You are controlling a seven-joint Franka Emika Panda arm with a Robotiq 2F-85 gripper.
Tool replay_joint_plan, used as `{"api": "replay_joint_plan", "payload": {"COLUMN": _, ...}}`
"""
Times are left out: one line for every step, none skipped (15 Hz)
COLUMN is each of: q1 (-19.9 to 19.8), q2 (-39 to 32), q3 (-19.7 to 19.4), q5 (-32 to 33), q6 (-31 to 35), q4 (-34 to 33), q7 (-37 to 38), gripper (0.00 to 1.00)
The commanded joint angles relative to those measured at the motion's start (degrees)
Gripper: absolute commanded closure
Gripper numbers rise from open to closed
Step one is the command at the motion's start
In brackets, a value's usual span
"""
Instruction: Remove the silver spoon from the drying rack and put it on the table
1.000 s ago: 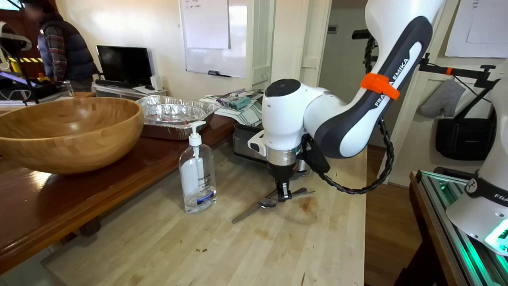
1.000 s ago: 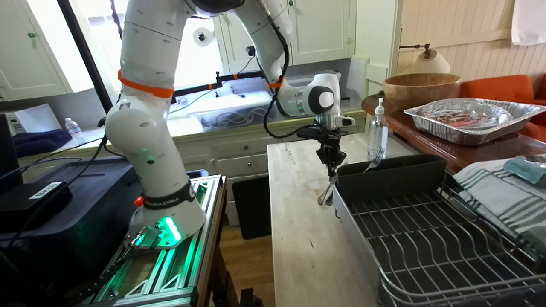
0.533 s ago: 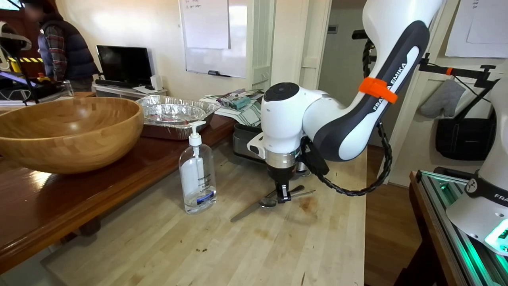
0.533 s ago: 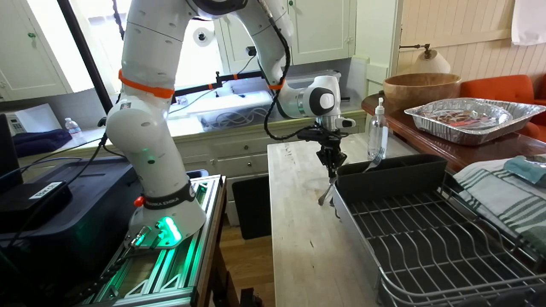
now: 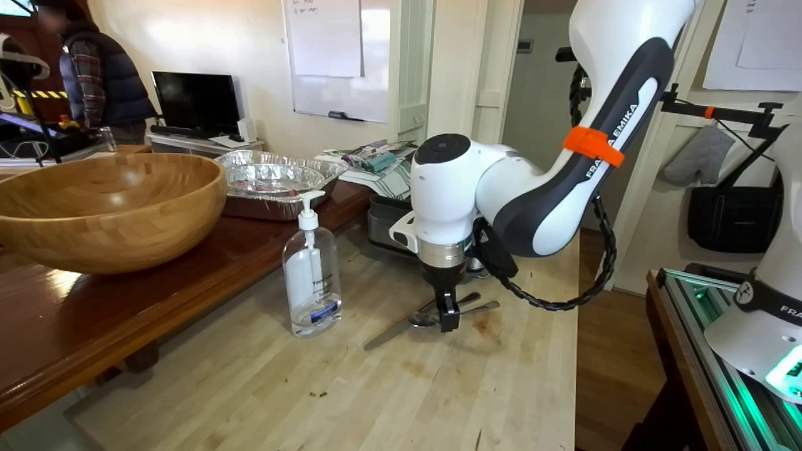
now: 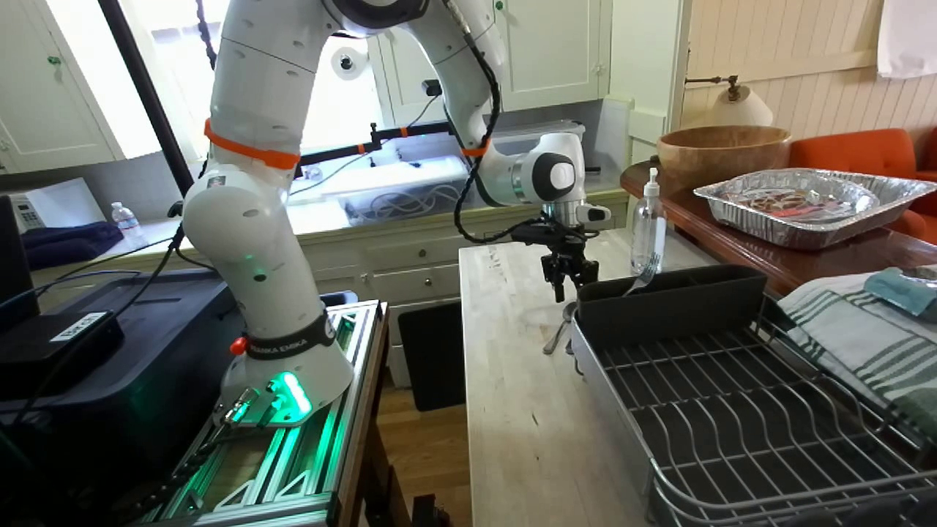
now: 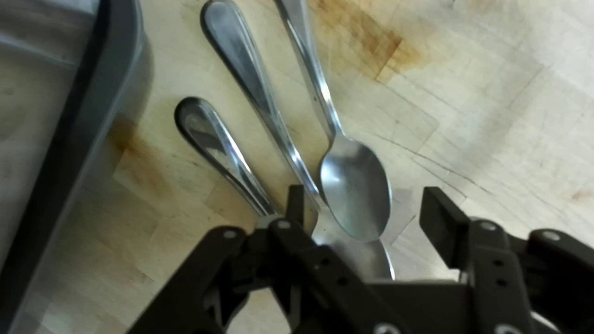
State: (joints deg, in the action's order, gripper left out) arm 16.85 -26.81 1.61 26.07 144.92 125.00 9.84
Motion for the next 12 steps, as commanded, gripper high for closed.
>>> {"api": "replay_joint_plan", "payload": {"q1": 0.8, "q2": -0.2, "q3": -0.5, "q5": 0.6, "q6": 1.3, "q4": -0.4, "q7": 1.2, "gripper": 0.01}}
{"api": "replay_joint_plan", "payload": {"q1": 0.8, "q2": 0.2, "q3": -0.5, "q5": 0.5, "q6": 1.4, "q4": -0.4, "q7": 1.3, "gripper": 0.00}}
{"api": "replay_joint_plan", "payload": {"q1": 0.9, "q2": 0.7, "q3": -0.5, "q5": 0.4, "q6": 1.3, "q4": -0.5, "q7": 1.9, "gripper": 0.00}}
{"api": "replay_joint_plan", "payload": {"q1": 1.0, "q2": 1.1, "q3": -0.6, "q5": 0.3, "q6": 1.3, "q4": -0.5, "q7": 2.3, "gripper": 0.00}}
{"api": "replay_joint_plan", "payload": {"q1": 1.6, "q2": 1.7, "q3": -1.0, "q5": 0.5, "q6": 0.6, "q4": -0.6, "q7": 4.0, "gripper": 0.00}}
{"api": "replay_joint_plan", "payload": {"q1": 1.7, "q2": 2.4, "q3": -1.1, "q5": 0.3, "q6": 0.4, "q4": -0.5, "q7": 5.2, "gripper": 0.00}}
{"api": "replay_joint_plan", "payload": {"q1": 1.9, "q2": 3.1, "q3": -1.1, "q5": 0.1, "q6": 0.2, "q4": -0.5, "q7": 6.6, "gripper": 0.00}}
{"api": "replay_joint_plan", "payload": {"q1": 1.8, "q2": 4.0, "q3": -1.0, "q5": -0.5, "q6": -0.4, "q4": -0.4, "q7": 7.8, "gripper": 0.00}}
{"api": "replay_joint_plan", "payload": {"q1": 1.5, "q2": 4.8, "q3": -0.6, "q5": -1.5, "q6": -1.3, "q4": -0.4, "q7": 8.3, "gripper": 0.00}}
{"api": "replay_joint_plan", "payload": {"q1": 1.3, "q2": 6.1, "q3": -0.3, "q5": -2.3, "q6": -1.4, "q4": 0.0, "q7": 9.1, "gripper": 0.00}}
{"api": "replay_joint_plan", "payload": {"q1": 0.9, "q2": 7.1, "q3": 0.1, "q5": -3.5, "q6": -2.0, "q4": 0.1, "q7": 9.5, "gripper": 0.00}}
{"api": "replay_joint_plan", "payload": {"q1": 0.9, "q2": 8.3, "q3": 0.0, "q5": -4.0, "q6": -2.0, "q4": 0.3, "q7": 10.6, "gripper": 0.00}}
